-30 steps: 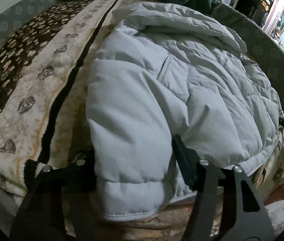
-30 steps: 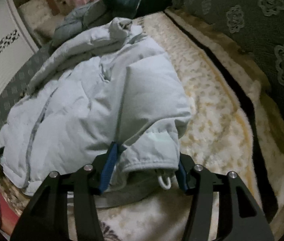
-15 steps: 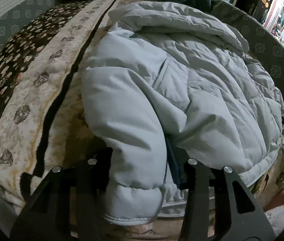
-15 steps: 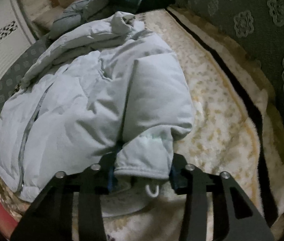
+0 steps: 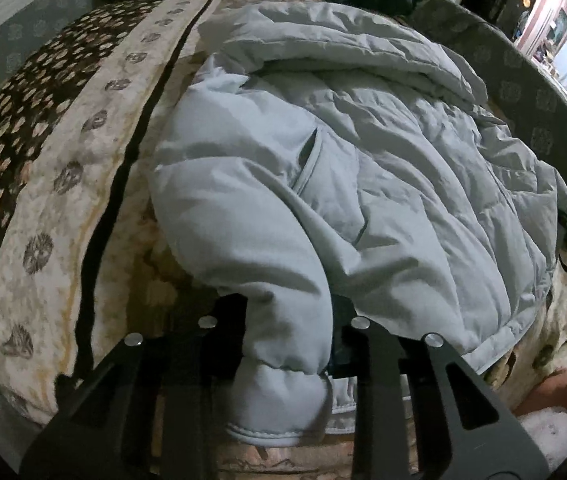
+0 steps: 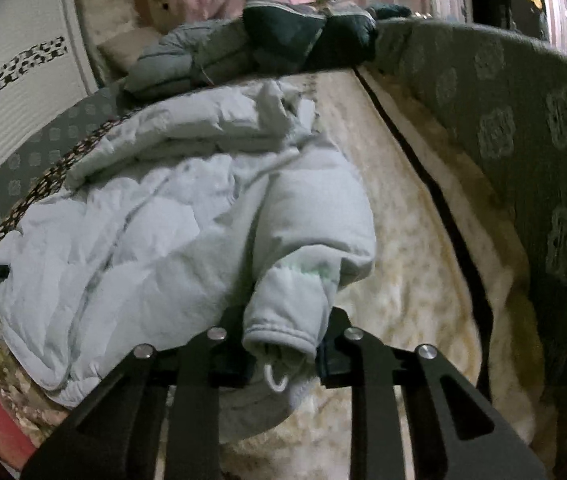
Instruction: Fold large clothes
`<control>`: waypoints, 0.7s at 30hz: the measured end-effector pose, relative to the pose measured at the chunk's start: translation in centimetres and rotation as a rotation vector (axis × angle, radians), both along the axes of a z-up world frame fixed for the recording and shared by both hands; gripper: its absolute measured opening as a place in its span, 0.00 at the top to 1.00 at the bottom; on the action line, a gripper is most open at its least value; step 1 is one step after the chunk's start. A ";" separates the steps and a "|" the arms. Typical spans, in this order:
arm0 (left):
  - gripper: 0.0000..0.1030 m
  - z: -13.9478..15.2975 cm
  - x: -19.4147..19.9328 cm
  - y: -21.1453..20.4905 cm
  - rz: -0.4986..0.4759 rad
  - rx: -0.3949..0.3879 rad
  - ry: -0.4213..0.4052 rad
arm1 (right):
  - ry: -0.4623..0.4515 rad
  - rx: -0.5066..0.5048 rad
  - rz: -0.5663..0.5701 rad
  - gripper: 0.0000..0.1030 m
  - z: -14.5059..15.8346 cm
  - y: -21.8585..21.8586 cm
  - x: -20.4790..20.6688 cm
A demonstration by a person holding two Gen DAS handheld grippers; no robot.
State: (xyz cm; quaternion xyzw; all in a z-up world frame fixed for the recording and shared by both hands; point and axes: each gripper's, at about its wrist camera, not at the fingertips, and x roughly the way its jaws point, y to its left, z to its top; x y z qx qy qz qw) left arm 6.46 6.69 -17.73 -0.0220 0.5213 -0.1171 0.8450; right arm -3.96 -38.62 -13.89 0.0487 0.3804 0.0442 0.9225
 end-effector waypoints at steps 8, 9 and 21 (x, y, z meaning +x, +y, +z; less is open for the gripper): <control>0.75 0.9 1.9 -1.3 -0.010 -0.012 0.005 | 0.015 -0.046 0.047 0.78 0.9 0.1 1.7; 0.75 1.0 2.1 -1.5 -0.017 -0.009 0.004 | 0.022 -0.055 0.050 0.78 0.9 0.1 1.9; 0.77 4.2 6.2 -1.2 -0.002 -0.114 -0.050 | -0.015 -0.057 0.006 0.78 2.8 0.3 4.9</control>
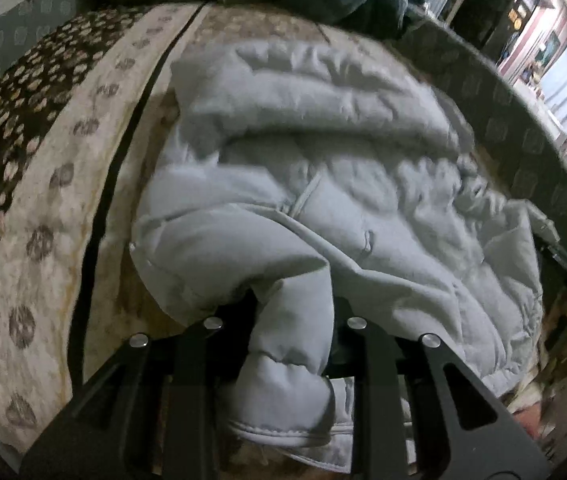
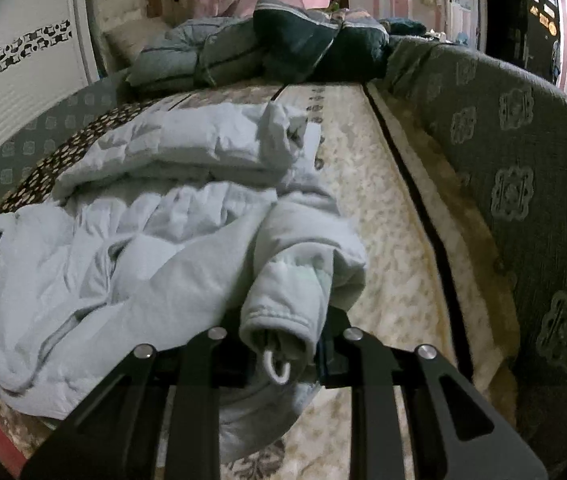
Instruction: Fold large clothes
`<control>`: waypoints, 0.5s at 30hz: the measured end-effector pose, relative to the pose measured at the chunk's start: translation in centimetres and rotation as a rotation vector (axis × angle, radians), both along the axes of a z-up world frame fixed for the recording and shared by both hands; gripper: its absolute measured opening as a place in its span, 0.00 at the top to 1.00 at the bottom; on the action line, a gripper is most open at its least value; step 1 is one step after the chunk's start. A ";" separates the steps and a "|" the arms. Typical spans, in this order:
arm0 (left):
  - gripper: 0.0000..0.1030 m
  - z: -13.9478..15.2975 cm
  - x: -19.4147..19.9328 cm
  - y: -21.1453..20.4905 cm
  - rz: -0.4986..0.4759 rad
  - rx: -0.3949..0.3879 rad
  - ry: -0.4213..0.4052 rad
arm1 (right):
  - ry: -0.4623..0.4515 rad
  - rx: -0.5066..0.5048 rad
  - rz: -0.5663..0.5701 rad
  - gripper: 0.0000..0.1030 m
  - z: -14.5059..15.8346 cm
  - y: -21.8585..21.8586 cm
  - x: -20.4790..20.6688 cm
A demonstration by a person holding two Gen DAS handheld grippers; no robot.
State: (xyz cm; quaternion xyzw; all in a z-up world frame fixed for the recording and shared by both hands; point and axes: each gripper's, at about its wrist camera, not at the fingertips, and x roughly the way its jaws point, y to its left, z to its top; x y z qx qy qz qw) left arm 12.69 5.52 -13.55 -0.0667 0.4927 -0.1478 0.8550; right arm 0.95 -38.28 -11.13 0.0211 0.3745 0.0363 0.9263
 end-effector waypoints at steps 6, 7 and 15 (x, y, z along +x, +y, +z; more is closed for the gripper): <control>0.77 3.5 3.6 0.0 0.021 0.008 -0.086 | -0.029 0.012 -0.023 0.80 2.1 -0.1 3.2; 0.77 3.8 4.1 0.0 0.025 0.006 -0.093 | -0.029 0.015 -0.026 0.80 2.3 -0.2 3.7; 0.77 5.7 9.2 -0.4 0.065 0.007 -0.120 | -0.002 0.012 -0.043 0.81 3.2 -0.5 8.2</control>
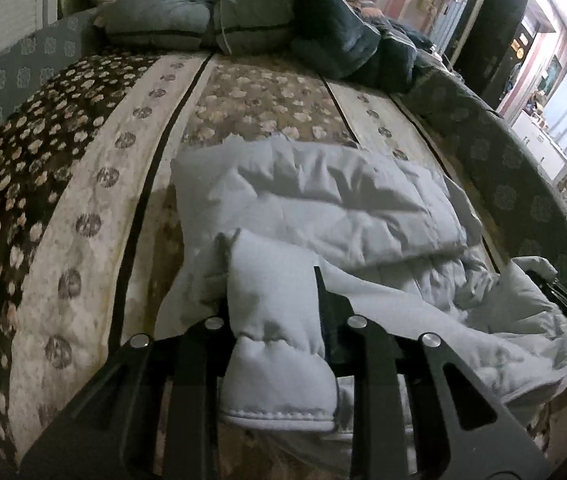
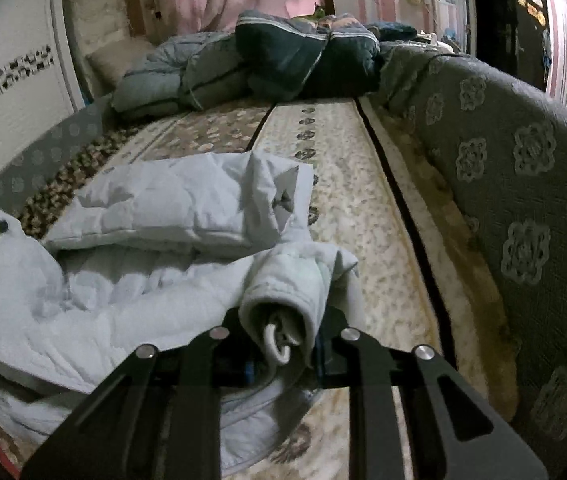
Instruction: Fold large clothes
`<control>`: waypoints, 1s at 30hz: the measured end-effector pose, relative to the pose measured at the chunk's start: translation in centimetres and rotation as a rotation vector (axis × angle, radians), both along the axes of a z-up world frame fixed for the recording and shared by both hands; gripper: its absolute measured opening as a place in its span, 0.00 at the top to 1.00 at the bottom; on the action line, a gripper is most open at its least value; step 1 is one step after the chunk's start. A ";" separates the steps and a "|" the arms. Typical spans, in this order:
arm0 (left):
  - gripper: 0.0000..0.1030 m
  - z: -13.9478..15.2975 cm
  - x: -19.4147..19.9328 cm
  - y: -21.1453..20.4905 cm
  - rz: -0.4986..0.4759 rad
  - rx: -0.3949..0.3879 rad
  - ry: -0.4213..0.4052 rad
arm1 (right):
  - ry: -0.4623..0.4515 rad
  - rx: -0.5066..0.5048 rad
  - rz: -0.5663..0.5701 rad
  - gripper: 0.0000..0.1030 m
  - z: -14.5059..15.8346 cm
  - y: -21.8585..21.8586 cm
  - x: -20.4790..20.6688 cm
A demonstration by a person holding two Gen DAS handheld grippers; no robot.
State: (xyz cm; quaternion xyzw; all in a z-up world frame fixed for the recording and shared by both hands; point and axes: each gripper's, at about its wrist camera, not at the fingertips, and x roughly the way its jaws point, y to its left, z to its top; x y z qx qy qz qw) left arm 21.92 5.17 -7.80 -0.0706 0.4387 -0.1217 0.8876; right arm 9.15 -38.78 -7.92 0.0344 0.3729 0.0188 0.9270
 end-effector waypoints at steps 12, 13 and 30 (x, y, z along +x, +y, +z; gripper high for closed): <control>0.78 2.2 5.4 2.1 0.079 -0.073 -0.027 | -0.076 0.098 -0.093 0.81 4.1 -1.5 7.5; 0.78 2.8 5.6 2.7 0.094 -0.085 -0.033 | -0.100 0.099 -0.090 0.81 4.9 -1.3 8.1; 0.78 0.8 19.9 2.7 0.178 0.061 0.016 | -0.006 -0.059 -0.174 0.81 2.2 1.3 24.3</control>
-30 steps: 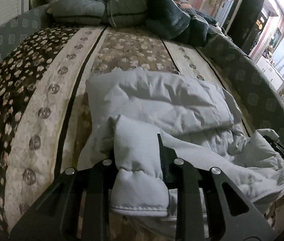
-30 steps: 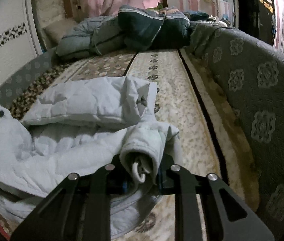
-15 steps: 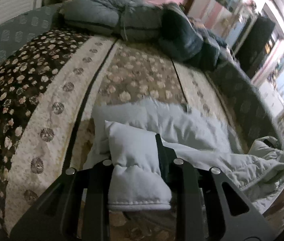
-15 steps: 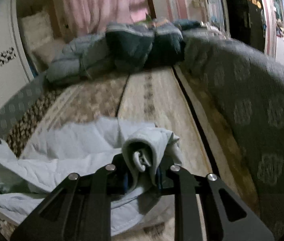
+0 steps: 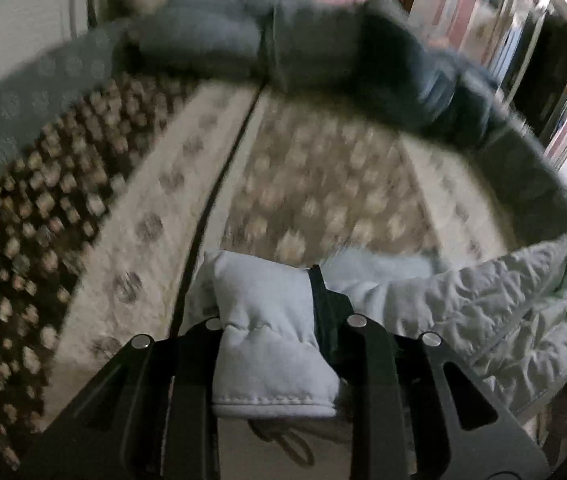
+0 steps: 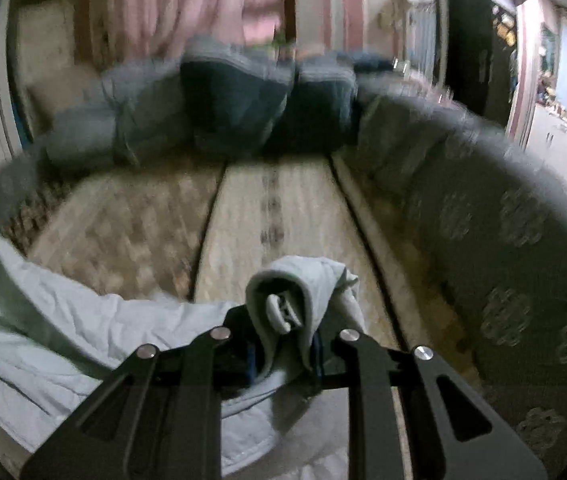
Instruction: Fold large clothes
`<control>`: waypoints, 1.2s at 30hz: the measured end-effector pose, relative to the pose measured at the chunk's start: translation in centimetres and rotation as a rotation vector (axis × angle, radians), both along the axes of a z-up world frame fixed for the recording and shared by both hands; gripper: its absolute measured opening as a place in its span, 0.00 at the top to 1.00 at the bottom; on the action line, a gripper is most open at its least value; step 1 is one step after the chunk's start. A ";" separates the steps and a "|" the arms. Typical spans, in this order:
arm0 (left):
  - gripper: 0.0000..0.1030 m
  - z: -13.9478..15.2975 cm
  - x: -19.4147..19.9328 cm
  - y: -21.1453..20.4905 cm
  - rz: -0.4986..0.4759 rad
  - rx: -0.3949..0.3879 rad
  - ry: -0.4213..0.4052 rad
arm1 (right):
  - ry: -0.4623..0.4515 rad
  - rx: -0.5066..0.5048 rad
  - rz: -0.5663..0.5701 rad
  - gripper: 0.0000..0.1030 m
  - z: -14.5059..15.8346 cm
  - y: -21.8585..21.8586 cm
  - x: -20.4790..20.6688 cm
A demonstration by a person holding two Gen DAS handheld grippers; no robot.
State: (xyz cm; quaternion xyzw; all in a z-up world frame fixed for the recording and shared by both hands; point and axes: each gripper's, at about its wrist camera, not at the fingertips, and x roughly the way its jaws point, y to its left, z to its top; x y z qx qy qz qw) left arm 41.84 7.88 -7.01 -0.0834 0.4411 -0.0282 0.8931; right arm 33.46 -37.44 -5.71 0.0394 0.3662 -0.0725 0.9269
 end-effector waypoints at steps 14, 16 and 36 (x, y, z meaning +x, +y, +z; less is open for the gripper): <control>0.77 -2.5 0.3 -0.4 0.019 0.001 0.044 | 0.000 0.006 0.032 0.76 -1.7 -0.1 -0.4; 0.76 -1.8 0.0 -0.5 0.022 0.008 0.046 | 0.001 0.026 0.037 0.72 -1.4 -0.3 -0.6; 0.05 5.7 -2.7 1.2 0.025 -0.119 0.001 | -0.072 0.004 0.088 0.16 5.7 -3.0 -7.0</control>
